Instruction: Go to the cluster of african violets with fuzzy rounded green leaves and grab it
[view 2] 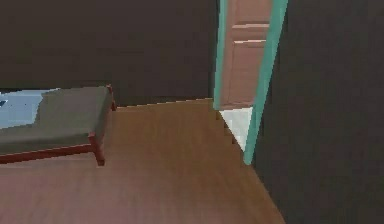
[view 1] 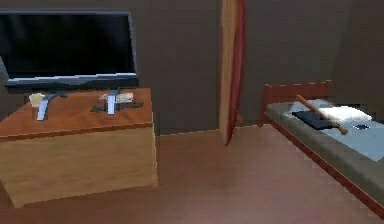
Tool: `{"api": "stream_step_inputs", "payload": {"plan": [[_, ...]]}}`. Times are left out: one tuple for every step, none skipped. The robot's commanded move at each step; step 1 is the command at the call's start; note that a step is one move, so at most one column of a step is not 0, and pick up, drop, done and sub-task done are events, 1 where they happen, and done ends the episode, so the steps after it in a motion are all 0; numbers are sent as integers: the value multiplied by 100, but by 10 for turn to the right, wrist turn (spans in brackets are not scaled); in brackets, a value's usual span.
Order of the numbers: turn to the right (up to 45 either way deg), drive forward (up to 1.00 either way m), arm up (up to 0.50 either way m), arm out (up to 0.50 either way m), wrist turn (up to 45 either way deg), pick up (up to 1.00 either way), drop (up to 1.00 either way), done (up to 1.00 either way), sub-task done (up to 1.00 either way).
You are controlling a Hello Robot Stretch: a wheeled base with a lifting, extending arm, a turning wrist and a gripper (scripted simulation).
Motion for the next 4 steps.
{"api": "stream_step_inputs", "payload": {"plan": [[90,0,0,0,0,0,0,0,0],[0,100,0,0,0,0,0,0,0],[0,55,0,0,0,0,0,0,0],[-450,0,0,0,0,0,0,0,0]]}}
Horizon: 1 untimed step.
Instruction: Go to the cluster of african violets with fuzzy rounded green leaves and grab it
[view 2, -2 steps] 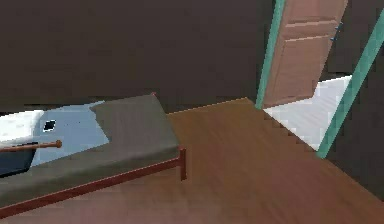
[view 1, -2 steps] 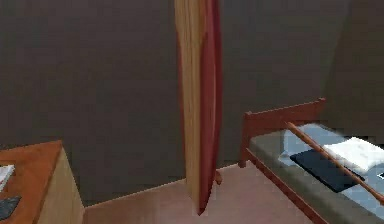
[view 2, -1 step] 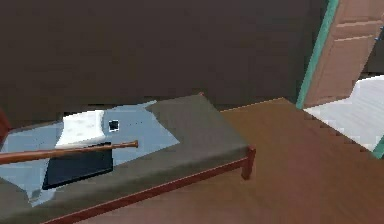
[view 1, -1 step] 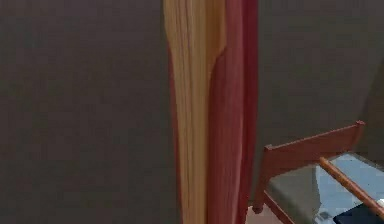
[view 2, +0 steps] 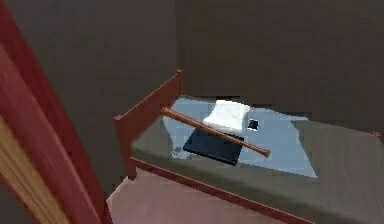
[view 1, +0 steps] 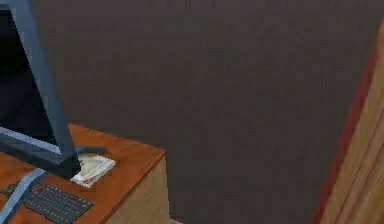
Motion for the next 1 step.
{"api": "stream_step_inputs", "payload": {"plan": [[-450,0,0,0,0,0,0,0,0]]}}
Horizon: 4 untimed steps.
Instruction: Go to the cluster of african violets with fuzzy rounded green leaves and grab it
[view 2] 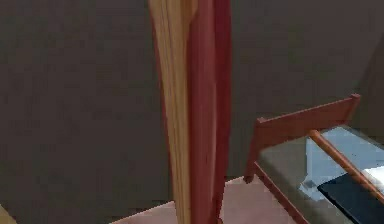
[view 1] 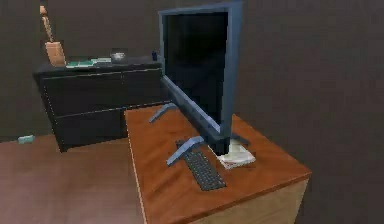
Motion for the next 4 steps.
{"api": "stream_step_inputs", "payload": {"plan": [[-450,0,0,0,0,0,0,0,0],[-330,0,0,0,0,0,0,0,0],[-60,0,0,0,0,0,0,0,0],[450,0,0,0,0,0,0,0,0]]}}
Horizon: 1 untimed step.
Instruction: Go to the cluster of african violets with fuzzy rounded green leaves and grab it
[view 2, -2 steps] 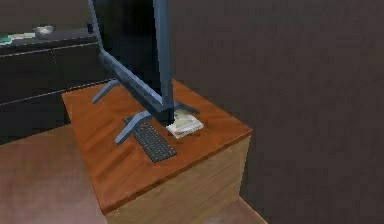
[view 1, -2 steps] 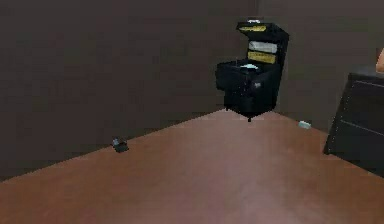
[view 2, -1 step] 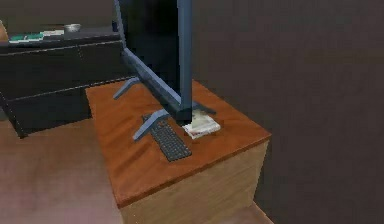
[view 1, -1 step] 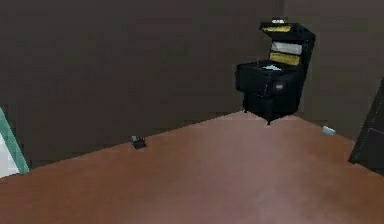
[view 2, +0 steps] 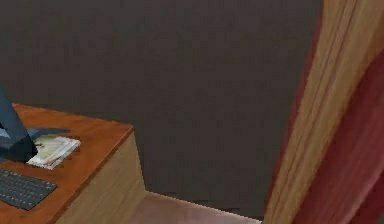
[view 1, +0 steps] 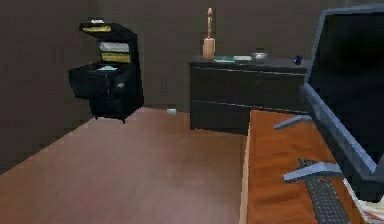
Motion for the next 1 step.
{"api": "stream_step_inputs", "payload": {"plan": [[450,0,0,0,0,0,0,0,0]]}}
